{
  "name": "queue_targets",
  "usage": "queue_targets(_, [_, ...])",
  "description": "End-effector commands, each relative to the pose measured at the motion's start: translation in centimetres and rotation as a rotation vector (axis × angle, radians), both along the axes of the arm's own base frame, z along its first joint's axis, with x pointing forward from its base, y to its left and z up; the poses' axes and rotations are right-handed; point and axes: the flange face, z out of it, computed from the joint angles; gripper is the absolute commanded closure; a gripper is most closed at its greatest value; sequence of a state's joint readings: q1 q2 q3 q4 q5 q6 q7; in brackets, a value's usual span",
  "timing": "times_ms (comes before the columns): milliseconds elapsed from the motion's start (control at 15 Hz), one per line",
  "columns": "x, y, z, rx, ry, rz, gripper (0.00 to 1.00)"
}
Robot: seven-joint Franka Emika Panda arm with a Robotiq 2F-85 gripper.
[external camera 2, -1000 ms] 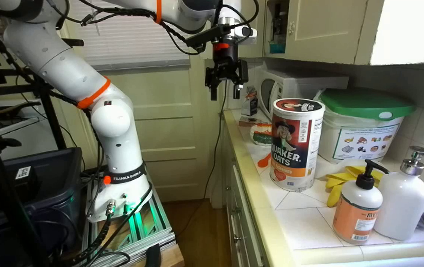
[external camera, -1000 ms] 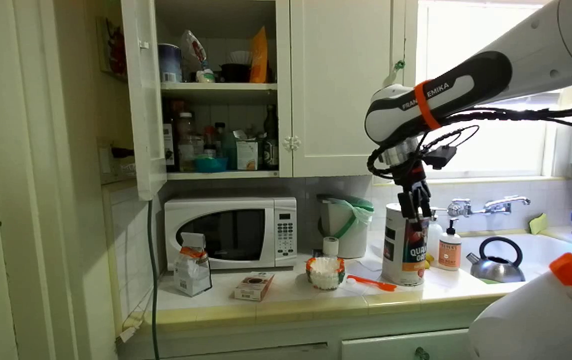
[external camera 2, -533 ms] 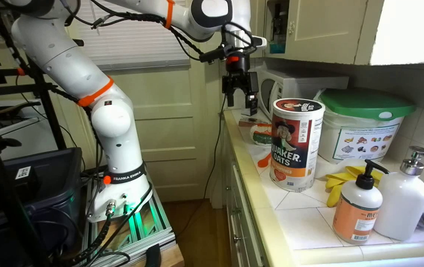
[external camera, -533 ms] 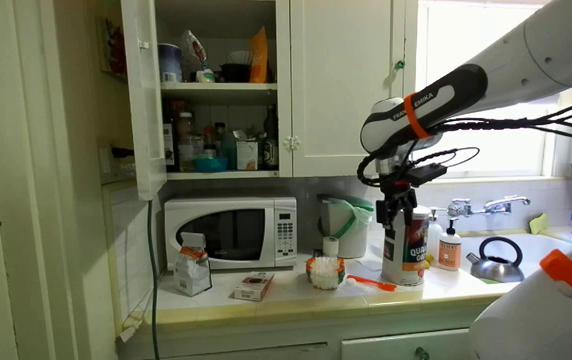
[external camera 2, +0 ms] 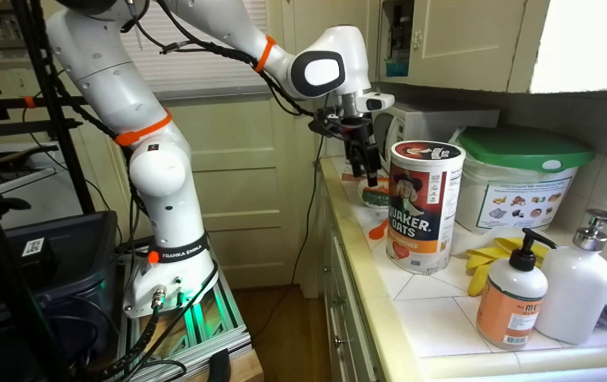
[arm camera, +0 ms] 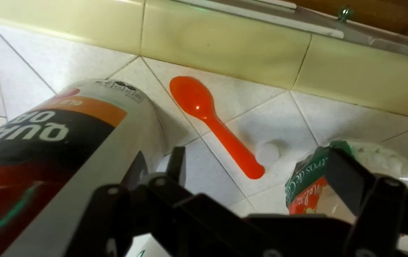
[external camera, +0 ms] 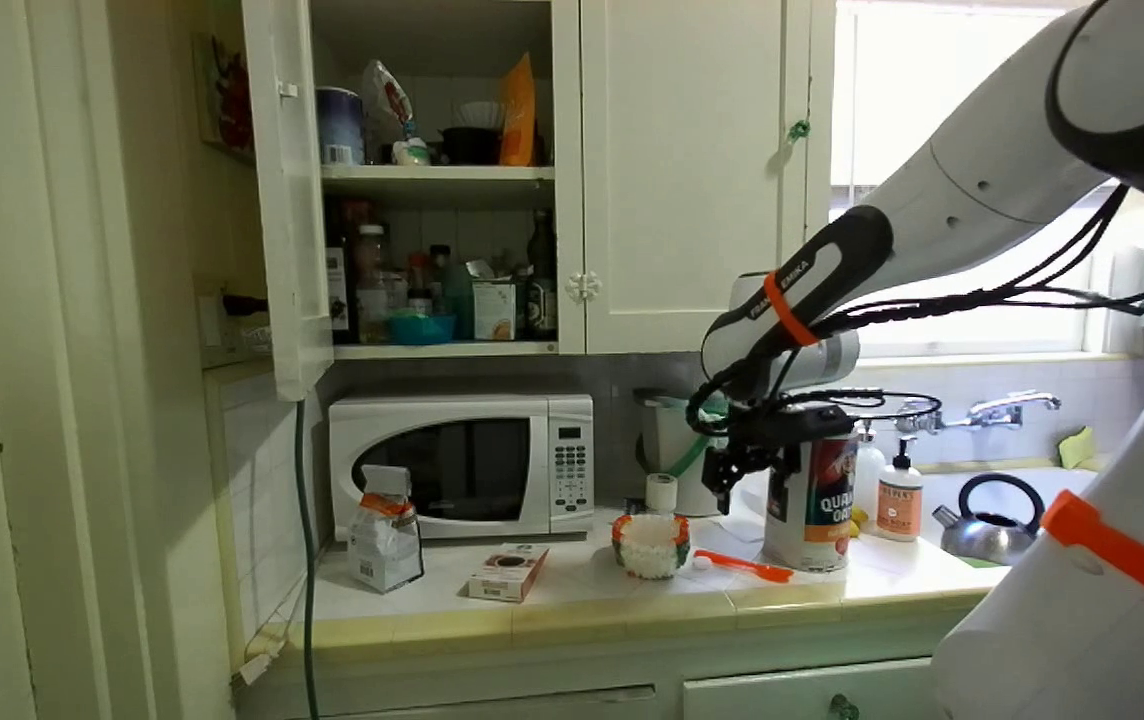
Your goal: Put the white paper bowls in the open cabinet.
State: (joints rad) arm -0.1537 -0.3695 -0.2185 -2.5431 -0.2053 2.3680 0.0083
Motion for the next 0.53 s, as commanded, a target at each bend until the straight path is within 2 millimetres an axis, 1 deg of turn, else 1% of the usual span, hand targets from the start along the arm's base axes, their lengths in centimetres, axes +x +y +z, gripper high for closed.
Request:
queue_targets(0, [0.1,0.2,-0.8,0.004,0.005,-0.006,0.00])
queue_targets(67, [0.2,0.2,-1.1,0.006,0.008,-0.009,0.00])
queue_targets(333, [0.2,0.1,-1.0,0.008,0.005,-0.013,0.00])
queue_targets(467, [1.1,0.7,-2.4,0.080,-0.024,-0.054,0.00])
